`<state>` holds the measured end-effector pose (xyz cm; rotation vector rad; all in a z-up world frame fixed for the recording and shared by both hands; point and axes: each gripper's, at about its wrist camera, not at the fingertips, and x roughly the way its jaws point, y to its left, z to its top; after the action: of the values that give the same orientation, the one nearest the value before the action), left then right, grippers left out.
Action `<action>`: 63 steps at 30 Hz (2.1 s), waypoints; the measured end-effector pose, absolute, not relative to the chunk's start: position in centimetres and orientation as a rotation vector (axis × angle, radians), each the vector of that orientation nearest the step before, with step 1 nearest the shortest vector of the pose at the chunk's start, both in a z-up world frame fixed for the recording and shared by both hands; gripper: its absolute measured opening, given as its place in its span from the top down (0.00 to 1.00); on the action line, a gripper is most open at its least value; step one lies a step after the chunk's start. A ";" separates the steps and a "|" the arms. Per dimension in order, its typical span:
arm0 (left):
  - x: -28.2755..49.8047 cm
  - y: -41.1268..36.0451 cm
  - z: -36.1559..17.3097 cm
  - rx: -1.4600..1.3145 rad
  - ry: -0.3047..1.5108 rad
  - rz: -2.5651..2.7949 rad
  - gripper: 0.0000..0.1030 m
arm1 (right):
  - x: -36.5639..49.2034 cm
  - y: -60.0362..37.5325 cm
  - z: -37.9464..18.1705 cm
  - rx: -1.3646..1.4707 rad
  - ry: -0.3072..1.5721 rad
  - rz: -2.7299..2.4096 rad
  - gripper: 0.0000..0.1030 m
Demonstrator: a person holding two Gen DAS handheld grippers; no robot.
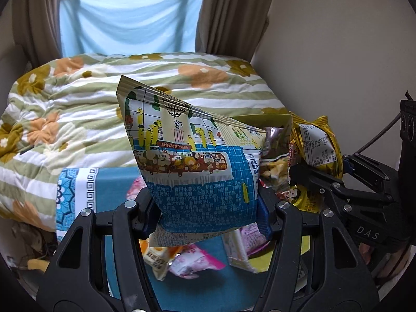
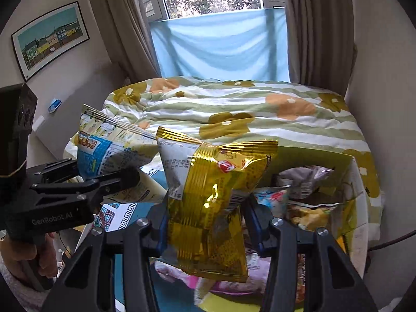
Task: Organize snacks
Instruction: 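Carry both bags over the cardboard box and release them inside, then withdraw both tools from the box toward the remaining snacks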
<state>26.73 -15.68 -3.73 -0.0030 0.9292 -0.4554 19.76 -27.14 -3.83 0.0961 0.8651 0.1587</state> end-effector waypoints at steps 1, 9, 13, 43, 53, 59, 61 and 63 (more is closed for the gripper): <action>26.6 -17.3 -3.9 0.003 0.936 -0.468 0.45 | 19.4 -28.9 -3.6 0.099 0.864 0.144 0.56; 26.3 -28.0 -7.4 0.008 1.048 -0.542 0.45 | 17.6 -39.2 -3.9 0.153 0.894 0.041 0.56; 26.8 -31.1 -9.0 0.002 1.099 -0.567 0.34 | 17.1 -42.3 -4.7 0.181 0.922 0.004 0.56; 28.6 -23.7 -11.1 0.019 1.112 -0.465 0.00 | 24.3 -44.1 -9.6 0.286 0.955 -0.063 0.03; 27.4 -23.8 -10.7 0.029 1.108 -0.464 0.00 | 22.6 -44.4 -9.1 0.291 0.938 -0.076 0.01; 25.9 -23.7 -8.9 0.026 1.068 -0.455 0.00 | 21.1 -44.4 -7.3 0.255 0.908 -0.076 0.01; 25.2 -23.5 -8.1 0.029 1.051 -0.448 0.00 | 20.5 -44.3 -6.6 0.244 0.896 -0.076 0.01; 24.5 -23.1 -7.3 0.021 1.038 -0.439 0.00 | 19.9 -44.2 -5.8 0.234 0.882 -0.072 0.01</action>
<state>24.50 -23.13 -7.31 0.0212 1.0384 -0.4392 19.91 -44.15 -5.83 0.2336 0.8819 -0.0716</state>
